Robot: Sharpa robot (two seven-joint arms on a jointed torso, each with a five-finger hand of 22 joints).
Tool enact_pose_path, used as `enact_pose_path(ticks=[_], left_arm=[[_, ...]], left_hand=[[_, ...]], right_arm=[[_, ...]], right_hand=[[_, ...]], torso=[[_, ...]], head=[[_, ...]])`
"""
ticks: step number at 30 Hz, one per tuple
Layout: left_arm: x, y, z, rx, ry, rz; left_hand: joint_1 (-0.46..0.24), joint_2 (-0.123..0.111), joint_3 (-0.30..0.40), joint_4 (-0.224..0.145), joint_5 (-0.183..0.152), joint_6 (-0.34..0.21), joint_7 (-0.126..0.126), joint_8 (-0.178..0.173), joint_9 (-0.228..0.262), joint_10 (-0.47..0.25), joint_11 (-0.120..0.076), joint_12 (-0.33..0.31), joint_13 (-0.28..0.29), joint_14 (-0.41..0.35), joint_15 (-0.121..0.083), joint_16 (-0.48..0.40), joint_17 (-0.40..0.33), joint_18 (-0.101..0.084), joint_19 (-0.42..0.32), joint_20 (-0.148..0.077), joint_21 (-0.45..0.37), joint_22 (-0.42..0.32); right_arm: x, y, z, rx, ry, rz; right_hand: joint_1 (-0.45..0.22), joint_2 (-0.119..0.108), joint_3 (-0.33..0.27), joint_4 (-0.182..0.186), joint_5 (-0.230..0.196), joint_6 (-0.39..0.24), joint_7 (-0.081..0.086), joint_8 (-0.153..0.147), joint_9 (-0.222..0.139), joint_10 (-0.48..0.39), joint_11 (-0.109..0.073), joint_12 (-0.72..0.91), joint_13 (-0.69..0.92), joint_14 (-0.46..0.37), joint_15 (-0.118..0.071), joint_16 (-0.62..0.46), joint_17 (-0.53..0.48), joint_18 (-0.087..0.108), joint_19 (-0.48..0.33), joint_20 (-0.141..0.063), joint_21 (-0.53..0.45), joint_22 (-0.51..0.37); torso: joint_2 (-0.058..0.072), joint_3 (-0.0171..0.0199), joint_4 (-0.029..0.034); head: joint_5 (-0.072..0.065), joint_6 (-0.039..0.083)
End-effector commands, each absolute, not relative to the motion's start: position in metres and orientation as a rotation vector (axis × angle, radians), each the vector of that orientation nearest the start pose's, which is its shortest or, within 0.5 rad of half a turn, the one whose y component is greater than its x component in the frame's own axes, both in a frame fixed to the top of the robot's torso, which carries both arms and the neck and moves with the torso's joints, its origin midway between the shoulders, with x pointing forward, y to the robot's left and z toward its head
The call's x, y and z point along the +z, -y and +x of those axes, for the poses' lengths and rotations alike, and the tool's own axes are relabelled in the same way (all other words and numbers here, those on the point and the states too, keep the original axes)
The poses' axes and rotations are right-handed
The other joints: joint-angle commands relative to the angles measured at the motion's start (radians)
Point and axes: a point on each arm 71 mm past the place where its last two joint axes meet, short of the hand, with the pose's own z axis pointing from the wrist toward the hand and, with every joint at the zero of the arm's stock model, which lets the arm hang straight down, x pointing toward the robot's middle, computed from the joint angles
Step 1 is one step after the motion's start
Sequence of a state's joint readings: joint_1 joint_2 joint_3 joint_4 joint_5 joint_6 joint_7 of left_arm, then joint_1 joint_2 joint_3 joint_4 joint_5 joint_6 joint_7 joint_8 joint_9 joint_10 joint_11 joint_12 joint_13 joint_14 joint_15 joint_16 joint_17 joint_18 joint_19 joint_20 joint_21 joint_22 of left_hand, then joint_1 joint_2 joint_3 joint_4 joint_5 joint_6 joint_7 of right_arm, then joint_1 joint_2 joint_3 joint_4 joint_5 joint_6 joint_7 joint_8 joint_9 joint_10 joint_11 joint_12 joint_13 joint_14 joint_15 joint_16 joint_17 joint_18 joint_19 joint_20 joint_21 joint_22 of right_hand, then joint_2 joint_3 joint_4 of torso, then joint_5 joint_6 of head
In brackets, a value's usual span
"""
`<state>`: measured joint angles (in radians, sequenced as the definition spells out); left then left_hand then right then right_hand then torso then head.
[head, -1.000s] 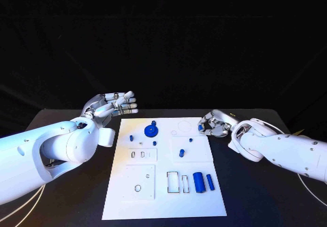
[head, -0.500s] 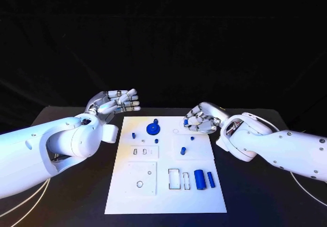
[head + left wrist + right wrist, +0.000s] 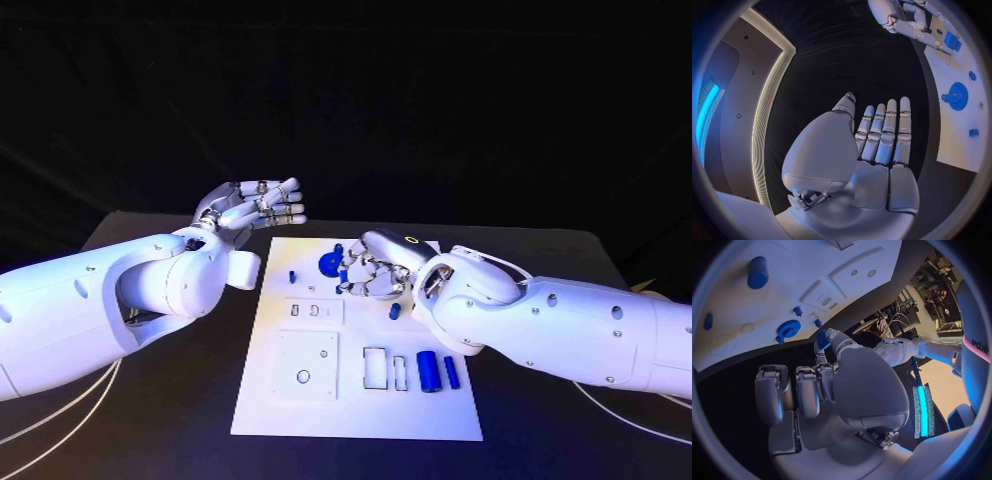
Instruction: Assemble the parts on the task board
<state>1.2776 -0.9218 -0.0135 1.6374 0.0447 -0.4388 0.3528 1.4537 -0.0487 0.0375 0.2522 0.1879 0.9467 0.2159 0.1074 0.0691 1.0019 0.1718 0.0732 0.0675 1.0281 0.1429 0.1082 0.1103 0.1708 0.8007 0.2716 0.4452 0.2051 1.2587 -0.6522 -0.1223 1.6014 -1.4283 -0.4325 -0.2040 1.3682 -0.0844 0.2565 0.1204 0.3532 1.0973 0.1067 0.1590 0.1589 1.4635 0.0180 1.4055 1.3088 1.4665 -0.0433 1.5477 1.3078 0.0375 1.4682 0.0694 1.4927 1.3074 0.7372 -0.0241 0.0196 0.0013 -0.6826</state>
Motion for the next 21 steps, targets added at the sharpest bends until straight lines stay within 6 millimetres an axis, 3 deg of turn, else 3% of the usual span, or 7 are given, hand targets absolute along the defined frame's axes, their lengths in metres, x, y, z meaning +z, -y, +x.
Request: enact_pose_path(ticks=[1,6,21], left_arm=[[-0.128,-0.220,0.485,-1.507,-1.324,-1.145],[-0.128,-0.219,0.485,-1.506,-1.325,-1.146],[-0.128,-0.217,0.485,-1.515,-1.331,-1.144]], left_hand=[[0.012,0.000,0.000,-0.005,-0.006,0.002,0.003,-0.004,-0.001,0.003,0.006,-0.005,-0.001,0.005,0.000,-0.003,0.001,0.010,-0.007,0.000,0.006,0.001],[0.013,0.001,0.000,-0.005,-0.006,0.002,0.003,-0.004,-0.001,0.003,0.006,-0.005,-0.001,0.005,0.000,-0.003,0.001,0.010,-0.007,0.000,0.006,0.001],[0.013,0.001,-0.001,-0.006,-0.006,0.002,0.003,-0.004,-0.001,0.003,0.006,-0.005,-0.001,0.005,0.000,-0.003,0.001,0.010,-0.007,0.000,0.006,0.002]], right_arm=[[-0.180,0.079,0.456,0.746,-1.610,-0.285],[-0.194,0.065,0.451,0.743,-1.633,-0.315],[-0.216,0.048,0.450,0.717,-1.662,-0.347]], right_hand=[[-0.013,0.002,-0.003,0.003,-0.006,0.010,-0.014,0.016,0.065,0.005,-0.003,0.005,0.109,0.093,-0.005,0.004,0.215,-0.016,0.047,-0.006,0.007,0.204],[-0.016,0.000,-0.004,0.003,-0.007,0.011,-0.014,0.016,0.066,0.007,-0.004,0.007,0.111,0.094,-0.006,0.005,0.218,-0.016,0.048,-0.006,0.008,0.205],[-0.021,-0.002,-0.006,0.005,-0.008,0.010,-0.014,0.015,0.067,0.006,-0.004,0.006,0.110,0.094,-0.006,0.005,0.217,-0.016,0.047,-0.006,0.006,0.204]], torso=[[0.000,-0.0010,0.0022],[0.001,0.0013,0.0012],[0.001,0.0021,0.0002]], head=[[0.003,-0.003],[0.009,-0.008],[0.026,-0.018]])
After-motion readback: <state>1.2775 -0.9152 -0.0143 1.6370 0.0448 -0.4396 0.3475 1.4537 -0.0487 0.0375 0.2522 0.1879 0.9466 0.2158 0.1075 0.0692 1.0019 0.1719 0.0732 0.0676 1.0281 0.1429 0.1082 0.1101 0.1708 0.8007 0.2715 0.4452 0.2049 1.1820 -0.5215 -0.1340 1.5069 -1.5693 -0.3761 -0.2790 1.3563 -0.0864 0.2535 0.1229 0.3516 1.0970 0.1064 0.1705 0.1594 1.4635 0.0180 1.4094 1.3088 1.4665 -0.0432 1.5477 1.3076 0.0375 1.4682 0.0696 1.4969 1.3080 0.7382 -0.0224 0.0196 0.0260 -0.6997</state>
